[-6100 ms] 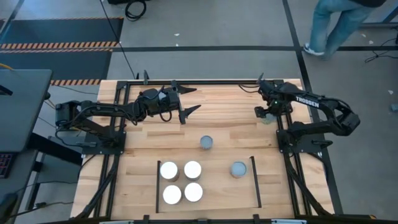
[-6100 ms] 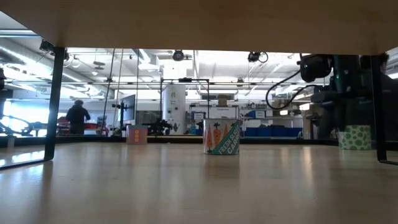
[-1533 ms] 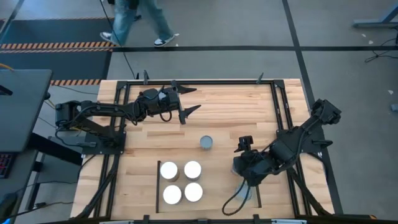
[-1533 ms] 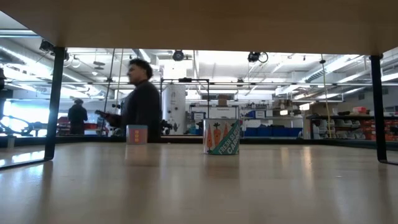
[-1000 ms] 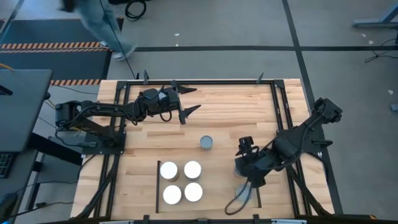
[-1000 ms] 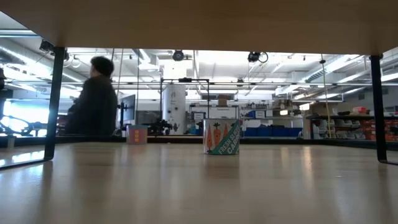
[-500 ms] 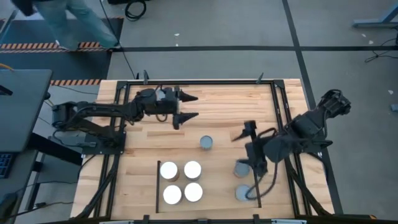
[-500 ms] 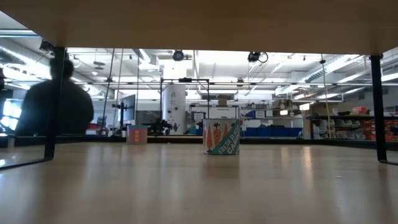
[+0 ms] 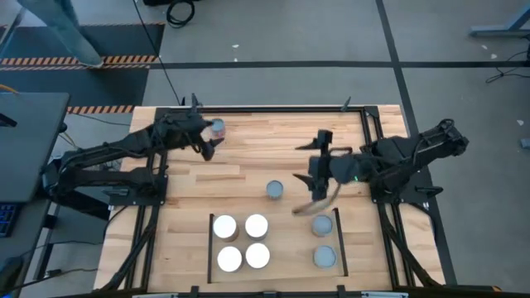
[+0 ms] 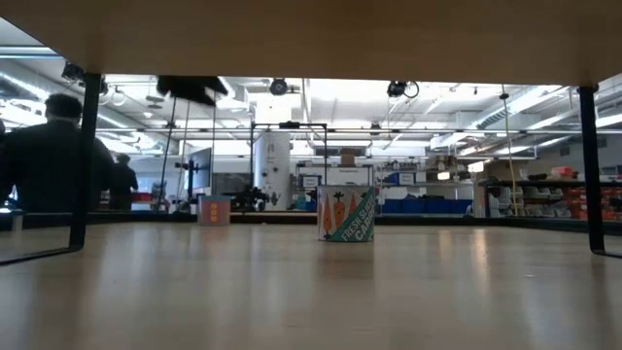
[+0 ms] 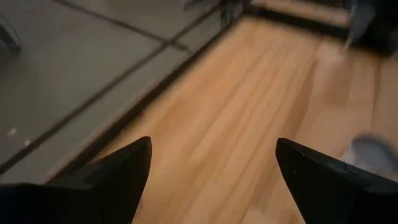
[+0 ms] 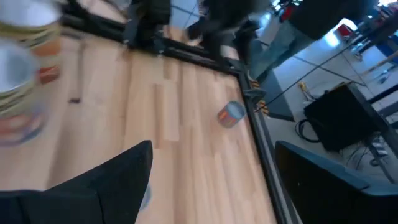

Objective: Pick and place cans onto a shelf
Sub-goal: Put the small canned corn on the shelf

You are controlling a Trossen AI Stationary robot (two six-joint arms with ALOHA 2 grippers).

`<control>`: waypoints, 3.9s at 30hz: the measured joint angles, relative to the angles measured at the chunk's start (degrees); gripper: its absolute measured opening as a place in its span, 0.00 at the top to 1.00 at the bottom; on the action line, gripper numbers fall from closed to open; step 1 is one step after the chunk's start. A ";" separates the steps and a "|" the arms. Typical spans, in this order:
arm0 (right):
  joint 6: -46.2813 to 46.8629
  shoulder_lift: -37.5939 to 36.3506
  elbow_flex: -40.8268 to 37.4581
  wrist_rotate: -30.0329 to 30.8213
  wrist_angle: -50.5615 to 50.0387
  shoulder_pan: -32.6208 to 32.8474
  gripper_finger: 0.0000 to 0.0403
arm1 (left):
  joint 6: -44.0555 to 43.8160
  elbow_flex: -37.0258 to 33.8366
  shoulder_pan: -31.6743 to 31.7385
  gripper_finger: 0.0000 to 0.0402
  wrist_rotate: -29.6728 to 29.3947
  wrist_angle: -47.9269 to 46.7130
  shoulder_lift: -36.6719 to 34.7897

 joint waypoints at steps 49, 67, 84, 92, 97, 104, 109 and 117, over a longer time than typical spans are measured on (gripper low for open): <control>-1.00 0.52 -0.44 -8.01 17.14 -8.86 0.14 | -22.53 -5.31 13.96 0.21 -17.91 31.91 44.94; 1.54 0.52 -9.21 -8.24 17.51 -11.94 0.14 | -9.15 2.95 -5.54 0.30 -11.62 26.97 16.75; 4.38 0.52 -9.22 -8.23 16.92 2.63 0.14 | 10.70 23.43 -23.63 0.30 11.04 17.36 31.98; 11.99 0.48 -9.22 -7.75 12.75 9.52 0.14 | 12.87 24.64 -23.73 0.30 16.65 21.91 40.34; 15.38 0.48 -9.22 -7.50 9.59 10.72 0.14 | 12.47 24.85 -26.64 0.29 19.67 27.11 41.84; 16.85 0.48 -9.22 -7.52 9.05 11.05 0.14 | 14.27 35.00 -28.64 0.29 24.66 15.35 44.88; 18.86 0.48 -9.22 -6.21 7.97 11.27 0.14 | 22.59 44.31 -27.08 0.29 25.33 3.42 47.96; 20.66 0.48 -9.22 -6.24 6.35 12.26 0.14 | 28.25 46.38 -25.06 0.29 36.24 2.26 50.38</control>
